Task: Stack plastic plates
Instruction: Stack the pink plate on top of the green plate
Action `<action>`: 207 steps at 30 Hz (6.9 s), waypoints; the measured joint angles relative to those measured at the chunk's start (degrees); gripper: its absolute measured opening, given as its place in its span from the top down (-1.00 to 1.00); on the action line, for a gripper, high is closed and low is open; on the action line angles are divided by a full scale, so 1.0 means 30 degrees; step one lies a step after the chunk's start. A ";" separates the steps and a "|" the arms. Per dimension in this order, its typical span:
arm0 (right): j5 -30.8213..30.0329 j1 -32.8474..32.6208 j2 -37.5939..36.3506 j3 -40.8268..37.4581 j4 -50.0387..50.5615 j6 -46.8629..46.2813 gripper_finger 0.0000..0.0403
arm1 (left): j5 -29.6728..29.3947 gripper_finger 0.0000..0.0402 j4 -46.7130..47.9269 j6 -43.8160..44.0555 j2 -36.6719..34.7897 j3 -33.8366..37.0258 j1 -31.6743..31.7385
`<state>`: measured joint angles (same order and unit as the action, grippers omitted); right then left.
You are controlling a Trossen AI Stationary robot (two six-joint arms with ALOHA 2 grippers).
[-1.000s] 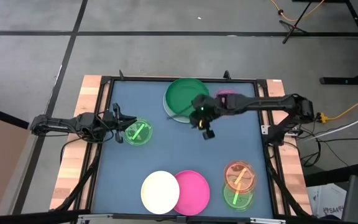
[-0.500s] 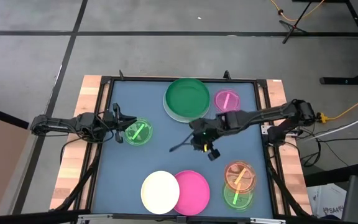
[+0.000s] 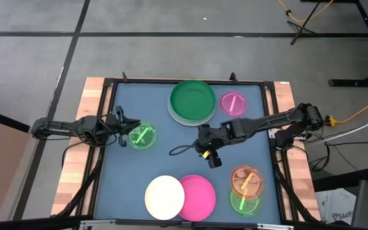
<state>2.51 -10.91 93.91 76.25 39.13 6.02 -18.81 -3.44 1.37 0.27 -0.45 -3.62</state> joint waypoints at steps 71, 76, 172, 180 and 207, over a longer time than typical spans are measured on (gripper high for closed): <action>0.4799 -0.1807 0.6480 -0.1193 -0.5389 -0.2017 0.02 | 0.0012 0.77 0.0007 0.0066 0.0001 0.0000 -0.0007; 0.5066 -0.1882 0.6498 -0.1377 -0.5629 -0.2061 0.02 | 0.0007 0.77 0.0007 0.0066 0.0001 0.0000 -0.0007; 0.7383 0.4013 0.6476 -0.2018 -0.5986 -0.0231 1.00 | 0.0006 0.77 0.0007 0.0015 0.0001 0.0006 -0.0015; 0.6269 0.6096 0.6469 -0.1996 -0.6030 0.0474 1.00 | 0.0007 0.77 0.0007 0.0015 0.0001 0.0005 -0.0015; 0.7212 1.1746 0.6469 0.7716 0.1387 0.4462 1.00 | 0.0000 0.77 0.0007 0.0007 -0.0006 0.0000 -0.0015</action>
<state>24.15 24.33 113.32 99.39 43.29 19.40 -18.81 -3.42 1.39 0.25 -0.45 -3.66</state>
